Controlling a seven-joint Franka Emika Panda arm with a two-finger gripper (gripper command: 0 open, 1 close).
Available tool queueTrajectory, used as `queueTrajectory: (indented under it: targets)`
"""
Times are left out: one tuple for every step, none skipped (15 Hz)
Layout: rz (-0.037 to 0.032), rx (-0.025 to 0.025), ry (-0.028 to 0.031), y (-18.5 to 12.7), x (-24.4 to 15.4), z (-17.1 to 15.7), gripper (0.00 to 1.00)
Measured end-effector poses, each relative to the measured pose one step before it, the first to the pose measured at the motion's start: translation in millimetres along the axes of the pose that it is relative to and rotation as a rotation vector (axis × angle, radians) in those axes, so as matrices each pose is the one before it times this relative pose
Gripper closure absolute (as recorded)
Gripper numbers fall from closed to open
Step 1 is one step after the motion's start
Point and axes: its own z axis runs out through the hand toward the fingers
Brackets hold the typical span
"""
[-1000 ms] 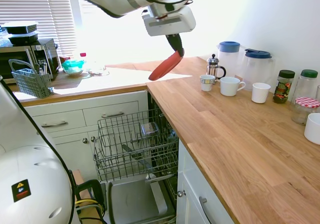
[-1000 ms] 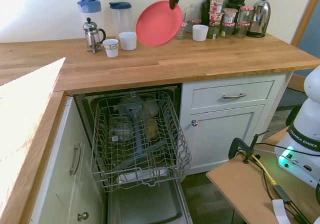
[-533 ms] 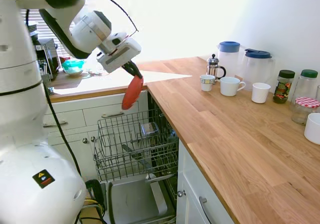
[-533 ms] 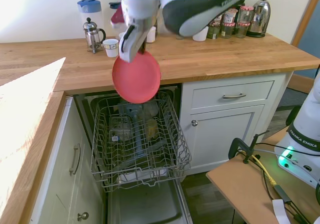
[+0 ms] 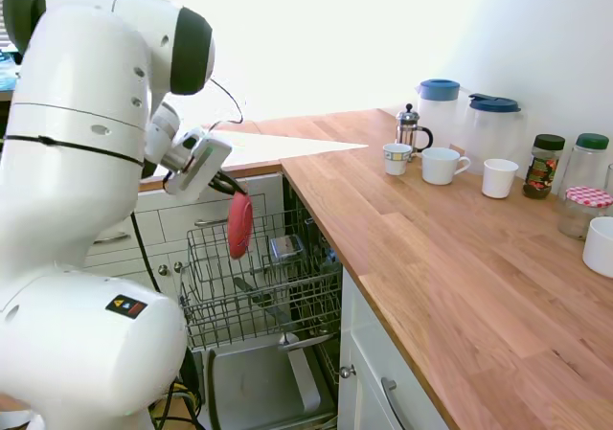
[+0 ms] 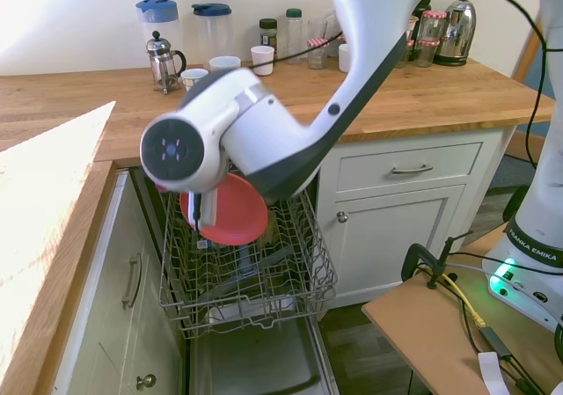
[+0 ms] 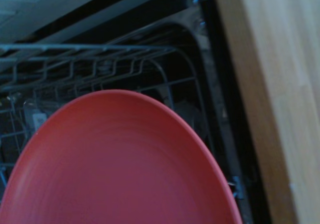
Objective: Put the plate in the dishwasher
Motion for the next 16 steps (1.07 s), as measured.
queueTrajectory:
  targets:
    - [-0.02015, -0.00460, -0.00512, -11.53, -9.89, 5.68, 1.00]
    - [-0.01623, 0.00080, -0.00487, -11.28, -8.00, 1.87, 1.00]
    - [-0.00973, 0.00394, -0.00752, -9.17, -5.44, -0.84, 1.00]
    - [-0.00700, 0.00151, -0.01109, -7.45, -4.86, -0.11, 1.00]
    - [-0.00434, -0.00256, -0.01279, -5.54, -2.42, 2.56, 1.00]
    - [-0.00082, -0.00280, -0.02390, -3.71, 0.45, 3.98, 1.00]
    - [-0.00069, -0.00097, -0.02762, -3.38, 1.98, 3.69, 1.00]
    - [0.00055, 0.00371, -0.03668, -3.80, 1.45, 2.06, 1.00]
    - [0.00053, 0.00768, -0.04033, -4.52, 0.41, -0.19, 1.00]
    - [0.00223, 0.00804, -0.03923, -4.48, 0.29, -1.10, 1.00]
    - [0.00239, 0.00517, -0.03948, -4.00, 0.41, 0.92, 1.00]
    - [0.00454, 0.00476, -0.03391, -3.55, 1.94, 0.84, 1.00]
    - [0.00408, 0.00340, -0.03003, -2.97, 3.54, 0.87, 1.00]
    - [0.00373, 0.00309, -0.02926, -2.62, 4.49, -0.57, 1.00]
    - [0.00257, 0.00403, -0.03324, -1.96, 3.84, -0.63, 1.00]
    - [0.00076, 0.00491, -0.03552, -2.08, 4.50, 0.23, 1.00]
